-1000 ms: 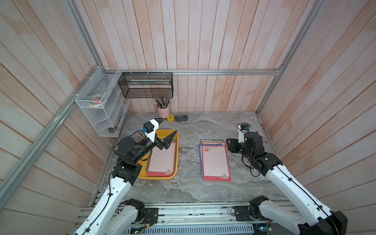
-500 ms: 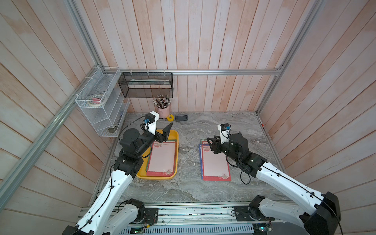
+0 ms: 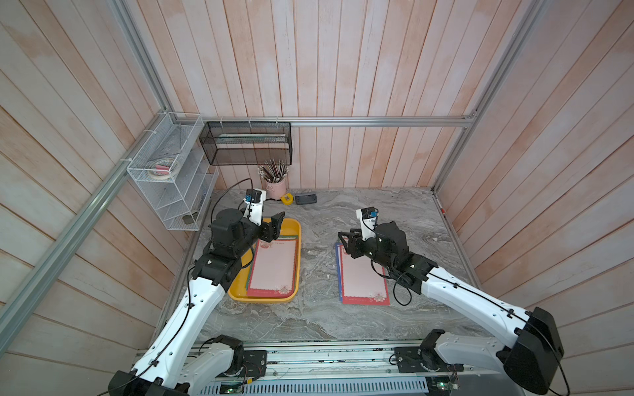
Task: Take out the stationery paper from the storage box
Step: Pick up the stationery paper from the storage box.
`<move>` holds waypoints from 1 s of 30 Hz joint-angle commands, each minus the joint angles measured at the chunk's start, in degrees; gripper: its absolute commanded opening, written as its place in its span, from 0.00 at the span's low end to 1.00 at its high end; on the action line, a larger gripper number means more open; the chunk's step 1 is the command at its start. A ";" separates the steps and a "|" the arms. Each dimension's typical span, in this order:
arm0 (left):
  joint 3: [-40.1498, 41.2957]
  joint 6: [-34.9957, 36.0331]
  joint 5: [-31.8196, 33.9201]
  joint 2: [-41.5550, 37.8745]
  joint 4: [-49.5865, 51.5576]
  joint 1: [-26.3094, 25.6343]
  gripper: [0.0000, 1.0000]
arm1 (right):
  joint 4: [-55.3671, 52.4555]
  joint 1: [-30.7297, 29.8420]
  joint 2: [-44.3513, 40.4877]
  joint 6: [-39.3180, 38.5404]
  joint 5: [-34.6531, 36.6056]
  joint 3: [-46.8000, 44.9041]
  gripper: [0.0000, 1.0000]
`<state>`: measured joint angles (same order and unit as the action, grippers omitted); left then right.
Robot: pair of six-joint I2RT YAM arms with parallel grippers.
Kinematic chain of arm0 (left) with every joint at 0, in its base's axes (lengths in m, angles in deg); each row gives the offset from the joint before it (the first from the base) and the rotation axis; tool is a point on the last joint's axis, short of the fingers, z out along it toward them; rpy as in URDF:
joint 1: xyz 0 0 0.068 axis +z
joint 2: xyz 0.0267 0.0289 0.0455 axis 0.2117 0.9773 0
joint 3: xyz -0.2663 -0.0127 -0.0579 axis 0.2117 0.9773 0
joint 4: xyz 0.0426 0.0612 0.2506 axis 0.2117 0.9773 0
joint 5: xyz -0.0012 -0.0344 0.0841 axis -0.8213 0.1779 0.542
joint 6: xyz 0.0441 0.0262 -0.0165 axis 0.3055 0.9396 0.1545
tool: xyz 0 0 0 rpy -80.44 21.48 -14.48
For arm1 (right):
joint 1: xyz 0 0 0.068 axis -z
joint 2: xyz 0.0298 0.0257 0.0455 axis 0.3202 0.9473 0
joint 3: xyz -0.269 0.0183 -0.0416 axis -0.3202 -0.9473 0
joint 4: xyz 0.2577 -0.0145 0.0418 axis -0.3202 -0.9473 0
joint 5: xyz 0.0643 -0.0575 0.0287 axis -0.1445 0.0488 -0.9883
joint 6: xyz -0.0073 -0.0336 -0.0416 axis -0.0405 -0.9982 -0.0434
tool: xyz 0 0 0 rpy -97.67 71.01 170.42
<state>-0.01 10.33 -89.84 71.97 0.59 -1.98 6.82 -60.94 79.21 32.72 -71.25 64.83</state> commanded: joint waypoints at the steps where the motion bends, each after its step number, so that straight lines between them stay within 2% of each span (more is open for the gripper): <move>1: 1.84 -2.73 -3.55 2.37 5.66 4.15 0.76 | 0.27 -0.28 2.40 2.39 -1.67 2.95 0.54; 11: 3.90 -7.06 -7.52 10.11 4.38 10.44 0.73 | -2.84 -0.27 9.08 5.48 -4.94 7.40 0.53; 19: 4.33 -6.70 -6.66 13.18 4.03 11.41 0.73 | -3.00 -0.28 10.02 4.68 -3.86 8.17 0.54; 30: 4.15 -5.58 -3.12 14.43 5.49 11.73 0.73 | -4.14 -0.02 13.64 6.07 -5.85 10.37 0.55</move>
<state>3.92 4.21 -94.85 85.59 4.79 9.32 4.06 -60.96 91.67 37.74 -75.97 73.46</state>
